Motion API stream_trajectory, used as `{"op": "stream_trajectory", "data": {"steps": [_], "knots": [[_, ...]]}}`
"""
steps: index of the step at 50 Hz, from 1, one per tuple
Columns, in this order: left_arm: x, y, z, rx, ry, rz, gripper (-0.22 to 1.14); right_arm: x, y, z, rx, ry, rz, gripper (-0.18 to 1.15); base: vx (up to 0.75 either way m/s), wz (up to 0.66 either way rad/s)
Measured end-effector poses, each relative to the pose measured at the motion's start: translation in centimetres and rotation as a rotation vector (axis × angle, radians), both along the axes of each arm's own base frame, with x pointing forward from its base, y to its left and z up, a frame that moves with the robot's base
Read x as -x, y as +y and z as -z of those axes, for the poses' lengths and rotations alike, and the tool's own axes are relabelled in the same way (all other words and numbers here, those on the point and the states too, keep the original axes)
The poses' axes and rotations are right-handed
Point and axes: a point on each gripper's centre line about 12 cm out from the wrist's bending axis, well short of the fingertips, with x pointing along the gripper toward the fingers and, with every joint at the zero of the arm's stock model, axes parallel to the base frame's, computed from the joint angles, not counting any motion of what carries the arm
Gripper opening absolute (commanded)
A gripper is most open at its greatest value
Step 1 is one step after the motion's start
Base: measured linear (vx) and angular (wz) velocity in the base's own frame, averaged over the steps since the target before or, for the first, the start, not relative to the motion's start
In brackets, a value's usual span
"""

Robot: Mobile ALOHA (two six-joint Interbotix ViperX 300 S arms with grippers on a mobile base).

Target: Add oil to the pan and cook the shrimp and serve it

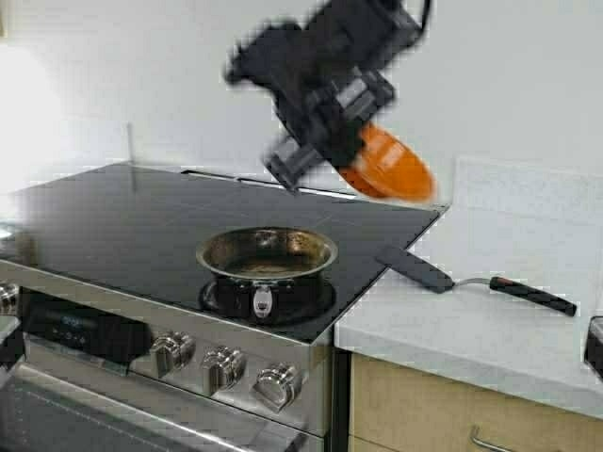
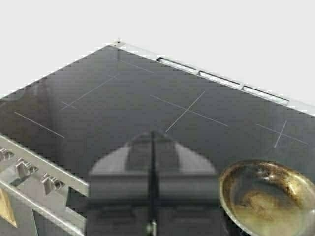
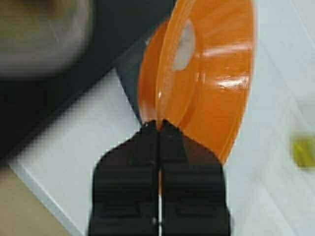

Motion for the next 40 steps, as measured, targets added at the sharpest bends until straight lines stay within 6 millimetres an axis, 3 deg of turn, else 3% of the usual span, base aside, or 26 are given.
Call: {"op": "stream_trajectory", "data": {"steps": [11,20,28,40], "knots": [[0.1,0.0,-0.1,0.0,-0.008,0.0,0.03,-1.6,4.7,-2.6,-0.212,0.028,-0.109,0.06,0.0,0.0],[0.1,0.0,-0.2,0.0,-0.011,0.0,0.03,-3.9,7.0,-2.0,-0.365,0.097,-0.176,0.06,0.0,0.0],[0.2,0.0,-0.3,0.0,-0.015,0.002,0.03,-6.7,7.1,-1.0,-0.547,0.195,-0.206,0.06,0.0,0.0],[0.2,0.0,-0.3,0.0,-0.015,0.0,0.03,-10.9,3.8,-0.5,-0.8,0.305,-0.218,0.06,0.0,0.0]]}}
